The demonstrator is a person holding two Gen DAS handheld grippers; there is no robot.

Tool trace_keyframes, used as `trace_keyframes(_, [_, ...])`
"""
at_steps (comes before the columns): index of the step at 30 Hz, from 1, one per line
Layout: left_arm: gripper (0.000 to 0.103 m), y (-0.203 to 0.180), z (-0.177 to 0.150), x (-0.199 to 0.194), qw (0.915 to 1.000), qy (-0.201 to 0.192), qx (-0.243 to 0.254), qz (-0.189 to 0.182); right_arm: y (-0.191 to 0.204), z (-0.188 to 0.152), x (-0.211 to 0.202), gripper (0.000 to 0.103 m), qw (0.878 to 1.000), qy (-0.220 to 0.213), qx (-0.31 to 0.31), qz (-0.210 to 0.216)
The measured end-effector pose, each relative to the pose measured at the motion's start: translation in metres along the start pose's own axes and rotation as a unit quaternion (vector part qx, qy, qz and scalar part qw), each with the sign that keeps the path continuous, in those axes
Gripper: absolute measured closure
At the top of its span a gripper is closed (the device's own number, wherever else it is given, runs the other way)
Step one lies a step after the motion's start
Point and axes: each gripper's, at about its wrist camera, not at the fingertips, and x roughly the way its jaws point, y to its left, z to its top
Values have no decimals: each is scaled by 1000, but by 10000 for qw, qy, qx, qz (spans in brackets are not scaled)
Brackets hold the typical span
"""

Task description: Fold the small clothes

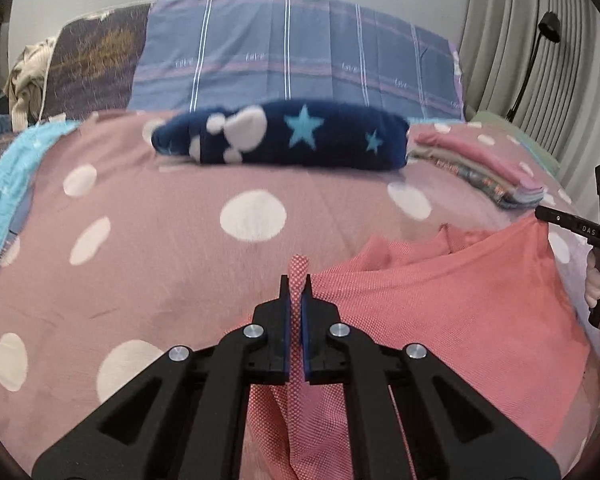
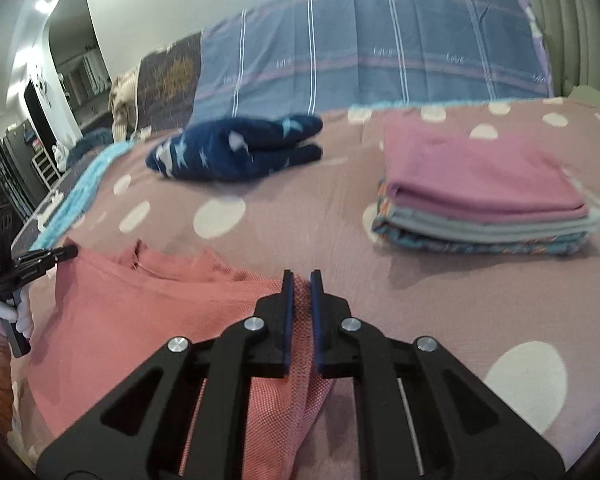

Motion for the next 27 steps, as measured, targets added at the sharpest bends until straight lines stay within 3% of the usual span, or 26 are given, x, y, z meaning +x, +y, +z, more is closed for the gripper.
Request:
trace_keyframes(5, [99,-5,26,-18,9987,-483,157,64,0,20,-22,97,9985,-533,116,34])
trace_keyframes(7, [99,-2,34,-3,9986,-439,168,248,-2,27,-17,97,9983,-559,146,-48])
trace_keyframes(10, [95,1,31,41,9985,-6,360,417,-6,30,16,96,9993,-236,119,-278])
trace_keyframes(12, [94,2,21,63,9976,367,381,445,-10,23,43,89,9987,232,116,-445])
trace_keyframes(14, [93,4,13,66,9966,545,316,527,-14,12,53,87,9968,490,245,-589])
trace_keyframes(18, [81,10,0,16,9983,132,88,562,-20,-4,18,85,9974,333,277,-576])
trace_keyframes(20, [79,8,-14,-17,9992,-16,-41,410,-23,-17,-13,81,9977,226,337,-539])
trace_keyframes(24, [66,2,-59,-61,9993,76,-336,158,-26,-58,-63,75,9972,214,665,-278])
trace_keyframes(27, [66,1,-97,-87,9975,198,-673,22,-22,-101,-92,73,9950,360,910,-196])
